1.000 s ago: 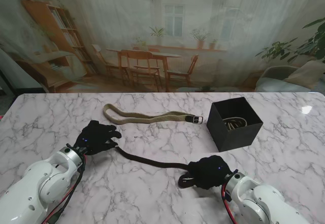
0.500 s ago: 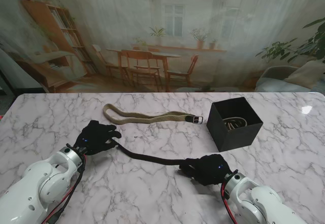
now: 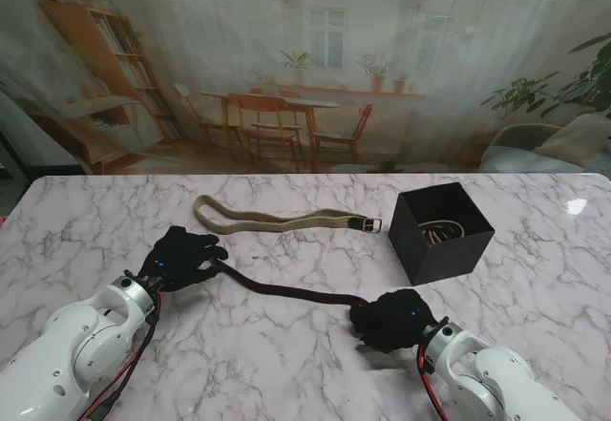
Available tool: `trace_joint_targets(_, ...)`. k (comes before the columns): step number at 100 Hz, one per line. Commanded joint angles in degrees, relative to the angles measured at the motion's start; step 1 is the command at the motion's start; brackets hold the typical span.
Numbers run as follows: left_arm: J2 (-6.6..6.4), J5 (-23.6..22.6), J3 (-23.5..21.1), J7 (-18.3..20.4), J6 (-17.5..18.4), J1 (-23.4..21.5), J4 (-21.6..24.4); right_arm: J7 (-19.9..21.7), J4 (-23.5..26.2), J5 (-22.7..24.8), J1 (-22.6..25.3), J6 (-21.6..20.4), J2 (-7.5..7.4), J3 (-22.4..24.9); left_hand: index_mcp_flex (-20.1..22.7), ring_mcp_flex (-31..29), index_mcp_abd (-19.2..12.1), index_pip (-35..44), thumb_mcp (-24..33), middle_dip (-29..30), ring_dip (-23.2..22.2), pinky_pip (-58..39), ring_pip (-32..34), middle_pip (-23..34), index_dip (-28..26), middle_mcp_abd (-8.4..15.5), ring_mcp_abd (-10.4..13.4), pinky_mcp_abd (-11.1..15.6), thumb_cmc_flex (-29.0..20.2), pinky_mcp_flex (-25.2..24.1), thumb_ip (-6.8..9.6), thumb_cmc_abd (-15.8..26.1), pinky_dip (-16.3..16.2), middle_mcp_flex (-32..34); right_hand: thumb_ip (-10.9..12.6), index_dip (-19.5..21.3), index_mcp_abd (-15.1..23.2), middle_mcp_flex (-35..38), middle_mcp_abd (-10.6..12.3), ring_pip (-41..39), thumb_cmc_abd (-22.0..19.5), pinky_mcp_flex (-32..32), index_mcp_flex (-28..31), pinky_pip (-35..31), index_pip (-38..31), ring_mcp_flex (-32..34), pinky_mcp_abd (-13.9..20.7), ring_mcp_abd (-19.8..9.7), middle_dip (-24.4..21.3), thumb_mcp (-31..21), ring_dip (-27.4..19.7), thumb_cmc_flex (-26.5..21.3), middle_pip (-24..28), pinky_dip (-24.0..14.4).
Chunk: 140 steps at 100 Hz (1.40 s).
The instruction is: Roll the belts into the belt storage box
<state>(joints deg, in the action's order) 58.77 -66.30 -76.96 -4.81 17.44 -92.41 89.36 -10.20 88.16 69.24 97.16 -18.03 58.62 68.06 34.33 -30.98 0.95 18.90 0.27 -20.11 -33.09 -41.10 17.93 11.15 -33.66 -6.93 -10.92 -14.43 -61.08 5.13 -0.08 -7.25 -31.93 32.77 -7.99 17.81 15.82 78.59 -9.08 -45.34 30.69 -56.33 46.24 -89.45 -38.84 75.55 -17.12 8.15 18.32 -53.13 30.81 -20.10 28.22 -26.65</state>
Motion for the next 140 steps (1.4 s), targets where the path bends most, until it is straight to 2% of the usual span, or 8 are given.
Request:
trace_joint_targets(1,0.13,0.2,0.2,0.8,0.0,0.0,-0.1,2.6,1.2,-0.2,0.6,-1.4,-0.51,0.7,1.2,0.7,0.4,0.1,-0.6,0.0,0.6,1.8,-1.6,-0.8,-0.6,-1.0,-0.5,-2.1,-0.3,-1.3,-0.63,2.3,-1.0,-2.0,2.7,5.9,-15.3,1.4,10.5,4.5,0.5,2.4,4.0,-3.2,-1.1,-1.4,4.6,-3.6,-1.2,-0.7,-0.3,3.7,-3.5,-1.7)
trace_joint_targets(33,0.15,0.1,0.2,0.7,-0.1,0.0,-0.1,16.2,6.7,-0.4,2.6,-6.5,-1.44,4.4,1.1,0.6,0.3,0.1,-0.5,0.0,0.6,1.8,-1.6,-0.7,-0.6,-1.0,-0.5,-2.1,-0.5,-1.3,-0.59,2.3,-1.0,-1.9,7.7,12.0,-23.8,-14.0,9.9,16.7,5.3,19.5,-12.7,4.2,6.2,-15.8,6.9,-5.9,-6.3,-13.1,3.2,5.6,-12.6,-7.4)
trace_joint_targets(56,0.16,0.1,0.2,0.7,-0.2,-0.1,-0.1,18.0,8.2,0.8,3.3,-6.5,-1.65,4.9,1.2,0.6,0.3,0.1,-0.5,0.0,0.6,1.9,-1.6,-0.7,-0.6,-1.1,-0.4,-2.1,-0.6,-1.2,-0.61,2.3,-1.0,-1.9,20.3,13.7,-23.1,-19.0,9.5,18.4,10.7,22.5,-15.7,8.0,9.3,-18.2,6.9,-6.8,-9.6,-35.4,2.2,-2.9,-16.3,-9.1)
trace_joint_targets(73,0.15,0.1,0.1,0.7,-0.1,-0.1,-0.1,16.5,7.5,2.8,2.8,-5.8,-1.79,4.1,1.1,0.6,0.2,0.1,-0.5,0.0,0.6,1.9,-1.6,-0.7,-0.6,-1.0,-0.5,-2.1,-0.8,-1.3,-0.61,2.4,-1.0,-2.0,7.3,14.4,-20.9,-19.7,11.6,18.6,14.8,22.4,-16.9,9.4,8.0,-17.5,8.2,-8.0,-9.0,-36.8,3.8,-16.5,-15.4,-9.0)
trace_joint_targets(88,0.14,0.1,0.1,0.7,0.0,-0.1,-0.1,15.5,7.3,4.5,2.5,-5.1,-1.92,3.4,1.1,0.5,0.2,0.1,-0.5,0.0,0.6,1.9,-1.6,-0.7,-0.6,-1.0,-0.5,-2.0,-0.8,-1.2,-0.64,2.4,-1.0,-1.9,0.8,14.2,-19.1,-18.6,14.0,19.4,11.9,22.6,-17.0,7.0,5.8,-16.1,7.1,-9.0,-8.6,-29.6,5.8,-27.2,-14.3,4.4)
trace_joint_targets(102,0.14,0.2,0.1,0.8,0.0,-0.1,-0.1,10.7,5.7,6.0,2.0,-3.9,-1.91,2.3,1.2,0.6,0.2,0.2,-0.5,0.0,0.6,1.9,-1.6,-0.7,-0.6,-0.9,-0.5,-2.0,-0.9,-1.2,-0.62,2.4,-1.0,-1.9,-4.9,10.6,-11.9,-11.3,15.0,16.7,5.6,19.1,-11.8,10.6,-4.3,-13.2,10.1,-10.0,-1.8,-9.5,5.1,-18.9,-10.3,-8.7)
trace_joint_targets(123,0.14,0.3,0.1,0.9,0.2,0.0,-0.2,9.2,4.9,5.3,1.7,-3.5,-1.77,1.7,1.1,0.5,0.2,0.2,-0.6,0.0,0.6,2.0,-1.6,-0.7,-0.6,-0.9,-0.3,-2.0,-0.9,-1.2,-0.65,2.4,-1.0,-1.9,-6.5,11.4,-0.9,-25.2,8.1,11.4,4.9,21.9,-5.8,10.2,-19.8,-17.5,3.5,-5.6,19.9,-4.0,7.3,-14.9,5.3,-10.7)
trace_joint_targets(140,0.15,0.4,0.2,0.9,0.2,0.1,-0.2,10.8,5.5,4.6,2.0,-3.3,-1.71,1.8,1.1,0.6,0.2,0.2,-0.6,0.0,0.6,2.0,-1.7,-0.7,-0.5,-1.0,-0.4,-2.0,-0.8,-1.3,-0.64,2.4,-1.0,-2.0,-5.9,11.5,0.1,-43.5,0.6,13.6,6.1,25.3,-2.2,14.3,-21.8,-26.5,-2.8,-4.6,6.8,-4.4,3.8,-11.6,-2.9,-10.3)
